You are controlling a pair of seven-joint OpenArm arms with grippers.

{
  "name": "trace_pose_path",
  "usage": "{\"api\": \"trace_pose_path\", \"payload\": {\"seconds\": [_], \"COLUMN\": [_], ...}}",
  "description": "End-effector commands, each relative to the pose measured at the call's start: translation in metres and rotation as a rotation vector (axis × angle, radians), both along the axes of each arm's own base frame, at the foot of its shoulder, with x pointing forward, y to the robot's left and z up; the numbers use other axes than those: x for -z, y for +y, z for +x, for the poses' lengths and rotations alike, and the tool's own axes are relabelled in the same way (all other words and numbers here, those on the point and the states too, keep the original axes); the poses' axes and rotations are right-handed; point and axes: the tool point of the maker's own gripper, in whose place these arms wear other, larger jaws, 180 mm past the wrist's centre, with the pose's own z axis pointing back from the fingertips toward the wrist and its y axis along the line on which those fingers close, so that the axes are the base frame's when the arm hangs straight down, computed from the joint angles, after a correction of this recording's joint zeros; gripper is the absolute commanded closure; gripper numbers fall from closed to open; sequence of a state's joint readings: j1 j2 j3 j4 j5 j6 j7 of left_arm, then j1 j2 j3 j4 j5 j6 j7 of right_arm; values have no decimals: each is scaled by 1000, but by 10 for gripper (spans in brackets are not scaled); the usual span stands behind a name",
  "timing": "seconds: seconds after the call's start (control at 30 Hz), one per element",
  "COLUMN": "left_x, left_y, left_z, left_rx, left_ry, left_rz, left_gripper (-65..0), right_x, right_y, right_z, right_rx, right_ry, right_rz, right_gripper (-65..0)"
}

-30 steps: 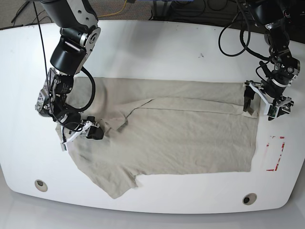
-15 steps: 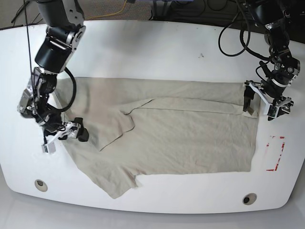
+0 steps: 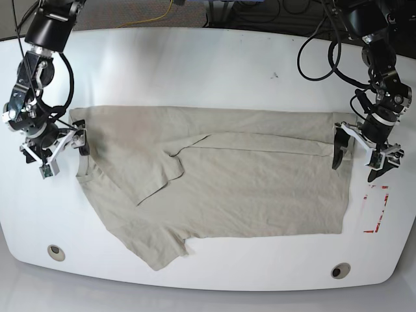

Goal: Layout the t-shirt on the table in an organized manner, then fold the t-shirt properly
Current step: 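Move the right gripper to the shirt's shoulder corner and grasp it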

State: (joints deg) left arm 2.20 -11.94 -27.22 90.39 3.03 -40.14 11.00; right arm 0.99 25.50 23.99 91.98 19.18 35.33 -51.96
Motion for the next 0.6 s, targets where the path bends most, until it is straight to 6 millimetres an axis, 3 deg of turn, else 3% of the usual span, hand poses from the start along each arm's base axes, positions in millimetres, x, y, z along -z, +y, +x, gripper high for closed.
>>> {"api": "trace_pose_path", "payload": {"seconds": [0.0,0.33,0.57], "left_x": [-17,-17,-17], "left_y": [2,1,1], "left_z": [4,5,5], "left_rx": [5,8,8], "left_ry": [-51,-52,-51], "left_rz": [8,7,9], "left_gripper": [-540,-540,-540], "right_x": [-8,23,37], "right_y": [-3,-15,-45], "right_z": [2,-30,-46], "right_rx": [-6,57,184], "right_ry": [-65,-38,-21], "right_rz": [-39,-7,55], "right_gripper": [-566,-566,-566]}}
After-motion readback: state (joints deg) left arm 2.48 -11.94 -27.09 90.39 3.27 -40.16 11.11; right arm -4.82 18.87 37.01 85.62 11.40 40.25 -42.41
